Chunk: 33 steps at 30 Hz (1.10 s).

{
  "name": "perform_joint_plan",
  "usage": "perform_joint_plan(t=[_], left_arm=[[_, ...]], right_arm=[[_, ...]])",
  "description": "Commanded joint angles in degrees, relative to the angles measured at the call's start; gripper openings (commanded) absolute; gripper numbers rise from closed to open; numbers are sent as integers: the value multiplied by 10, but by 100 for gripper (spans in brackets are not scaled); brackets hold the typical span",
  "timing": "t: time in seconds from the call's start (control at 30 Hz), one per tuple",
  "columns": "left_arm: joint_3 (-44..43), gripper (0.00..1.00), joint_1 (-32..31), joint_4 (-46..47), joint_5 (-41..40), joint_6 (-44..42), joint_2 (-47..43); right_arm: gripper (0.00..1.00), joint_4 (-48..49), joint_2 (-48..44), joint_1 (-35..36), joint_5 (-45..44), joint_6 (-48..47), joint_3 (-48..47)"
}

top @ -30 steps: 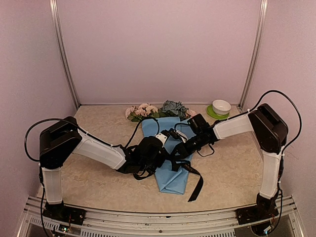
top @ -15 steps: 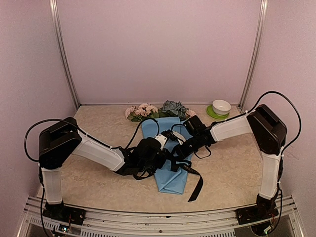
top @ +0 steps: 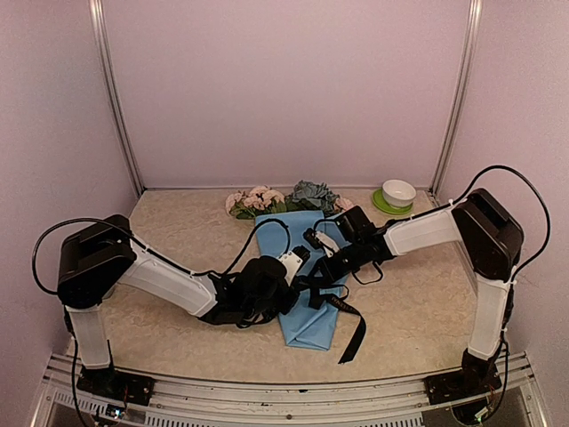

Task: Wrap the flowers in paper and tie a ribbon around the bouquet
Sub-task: Cross the ribbon over the folded bouquet.

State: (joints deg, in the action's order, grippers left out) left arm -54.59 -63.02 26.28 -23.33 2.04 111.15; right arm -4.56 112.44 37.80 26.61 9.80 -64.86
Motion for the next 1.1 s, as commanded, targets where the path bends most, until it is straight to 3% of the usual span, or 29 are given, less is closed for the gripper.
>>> perform_joint_plan(t=[0.0,0.17,0.23,0.43,0.7,0.8,1.07], left_arm=[[-12,16,-7,-9,2,-16,8],[-15,52,-7,-23,18,-28,3],[-20,58,-6,-40,23,-38,3],[-111,59,-2,-153,-60,-69,85],[-98,63,8,-94,-137,-52,97],[-98,68,11,-82,-133,-47,98],[-103,67,14,-75,-116,-24,108]], right_arm=[[0,14,-21,-4,7,4,3],[0,28,-27,-4,30,2,27],[0,28,-31,-3,45,-4,33],[0,11,-35,-4,58,-23,30],[7,-12,-54,-4,80,-33,50],[7,-10,-58,-4,94,-31,61],[11,-21,-76,-2,149,-45,76]])
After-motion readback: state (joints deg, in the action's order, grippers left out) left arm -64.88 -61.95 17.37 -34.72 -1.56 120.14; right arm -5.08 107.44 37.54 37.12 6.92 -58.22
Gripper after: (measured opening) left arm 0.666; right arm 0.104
